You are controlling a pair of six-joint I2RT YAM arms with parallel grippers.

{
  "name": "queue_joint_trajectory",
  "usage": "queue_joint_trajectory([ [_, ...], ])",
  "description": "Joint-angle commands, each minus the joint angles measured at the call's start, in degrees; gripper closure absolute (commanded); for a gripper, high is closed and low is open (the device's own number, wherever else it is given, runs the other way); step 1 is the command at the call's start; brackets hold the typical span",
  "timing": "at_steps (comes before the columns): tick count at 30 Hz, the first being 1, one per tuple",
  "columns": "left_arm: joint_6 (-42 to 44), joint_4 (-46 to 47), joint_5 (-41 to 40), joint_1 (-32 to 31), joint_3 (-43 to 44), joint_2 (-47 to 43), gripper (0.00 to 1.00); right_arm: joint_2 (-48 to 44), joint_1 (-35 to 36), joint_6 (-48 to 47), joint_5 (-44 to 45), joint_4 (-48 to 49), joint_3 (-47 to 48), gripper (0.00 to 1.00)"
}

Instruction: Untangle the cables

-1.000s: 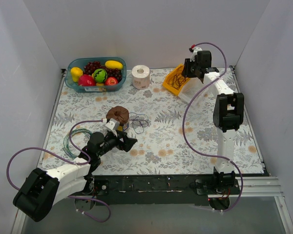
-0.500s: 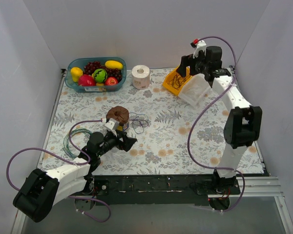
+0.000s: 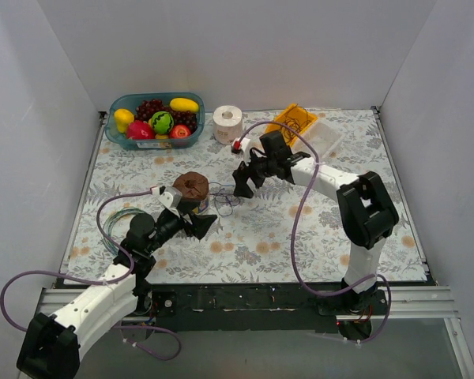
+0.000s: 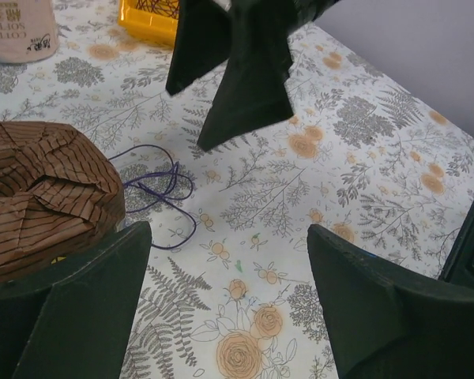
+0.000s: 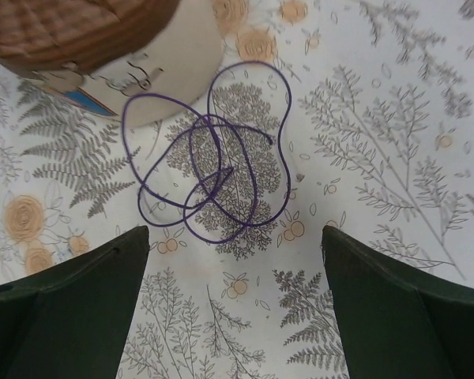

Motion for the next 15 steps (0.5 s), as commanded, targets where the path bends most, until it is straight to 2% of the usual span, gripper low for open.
queue_joint_trajectory([
  [1,0.59,-3.51,-0.52,0.24,-0.29,-3.81,0.21,4.12,2.84,1.54,6.08,2.07,1.20,0.03],
  [10,0.94,-2.90,-2.28,0.15,-0.90,-3.20,0.20,12.65,6.01,4.62,12.96,3.22,3.31,0.04],
  [13,0.94,-2.38,-2.37,0.24,-0.99,-2.67,0.20,13.09,6.27,5.14,11.30,3.40,3.05,0.19],
  [14,0.94,-2.37,-2.37,0.24,-0.99,-2.58,0.20,13.09,6.27,5.41,10.85,3.31,3.39,0.41],
  [15,0.94,-2.37,-2.37,0.24,-0.99,-2.58,0.20,13.00,6.27,5.85,10.50,2.96,3.66,0.56],
])
